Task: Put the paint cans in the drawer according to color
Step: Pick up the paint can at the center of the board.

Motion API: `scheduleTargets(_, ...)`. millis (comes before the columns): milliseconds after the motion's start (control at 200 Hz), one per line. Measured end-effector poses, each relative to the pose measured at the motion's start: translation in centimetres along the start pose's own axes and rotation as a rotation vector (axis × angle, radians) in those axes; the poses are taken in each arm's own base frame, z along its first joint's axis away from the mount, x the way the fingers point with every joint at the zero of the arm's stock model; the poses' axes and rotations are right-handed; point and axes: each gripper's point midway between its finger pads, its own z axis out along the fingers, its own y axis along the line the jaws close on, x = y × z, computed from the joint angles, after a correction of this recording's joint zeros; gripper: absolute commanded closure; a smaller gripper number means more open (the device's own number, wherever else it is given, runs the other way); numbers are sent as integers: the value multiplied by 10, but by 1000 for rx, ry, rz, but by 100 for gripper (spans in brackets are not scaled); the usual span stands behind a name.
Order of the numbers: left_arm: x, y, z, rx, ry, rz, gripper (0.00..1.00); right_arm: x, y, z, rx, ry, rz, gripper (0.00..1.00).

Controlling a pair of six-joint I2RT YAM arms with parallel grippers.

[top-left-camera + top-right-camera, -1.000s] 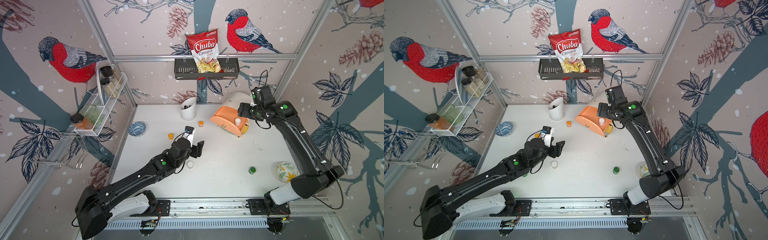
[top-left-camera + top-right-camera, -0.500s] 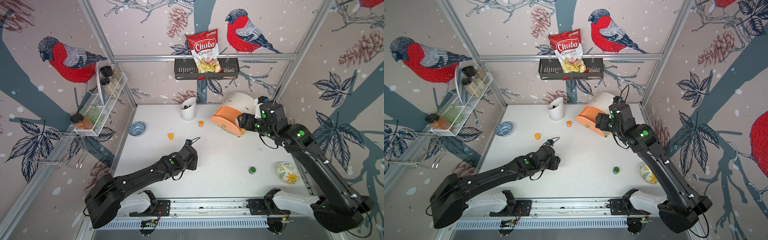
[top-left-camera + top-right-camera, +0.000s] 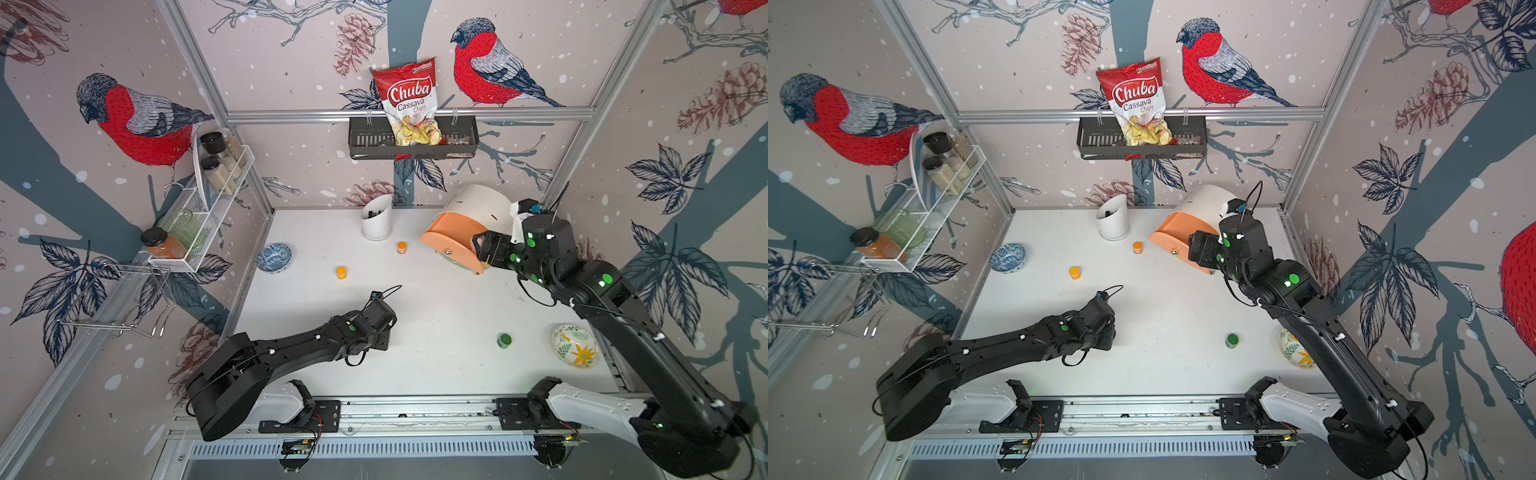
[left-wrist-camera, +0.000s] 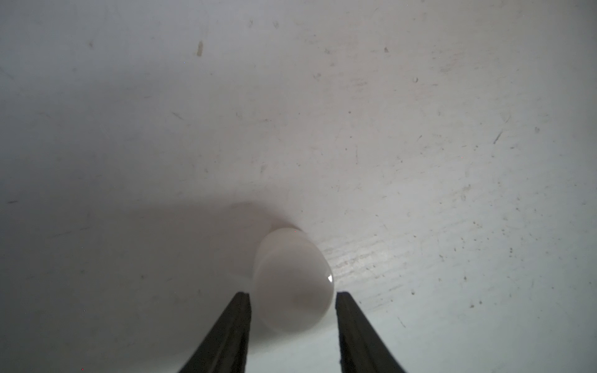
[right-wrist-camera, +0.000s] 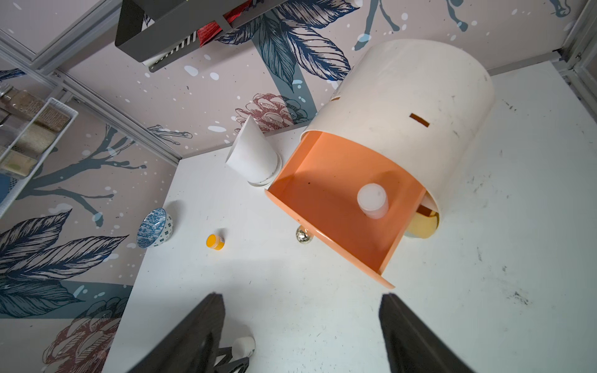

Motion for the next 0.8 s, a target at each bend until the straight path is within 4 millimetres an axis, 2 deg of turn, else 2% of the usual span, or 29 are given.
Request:
scheduleTargets(160, -3, -9, 9, 25, 7, -1, 58, 17, 21, -3, -60, 39, -18, 21)
scheduleTargets(345, -15, -31, 28, 91, -5, -3, 59, 38, 25, -9, -83, 79, -24, 20)
scheduleTargets(520, -38, -71, 44, 189, -31, 6, 59, 78, 13, -11, -64, 168, -44, 20)
scheduleTargets(690, -52, -101, 55, 248, -39, 20, 59, 100, 2, -3, -34, 210, -43, 20)
scheduleTargets(800, -59, -119, 54, 283, -44, 43, 46, 121, -5, 7, -9, 253, -47, 20)
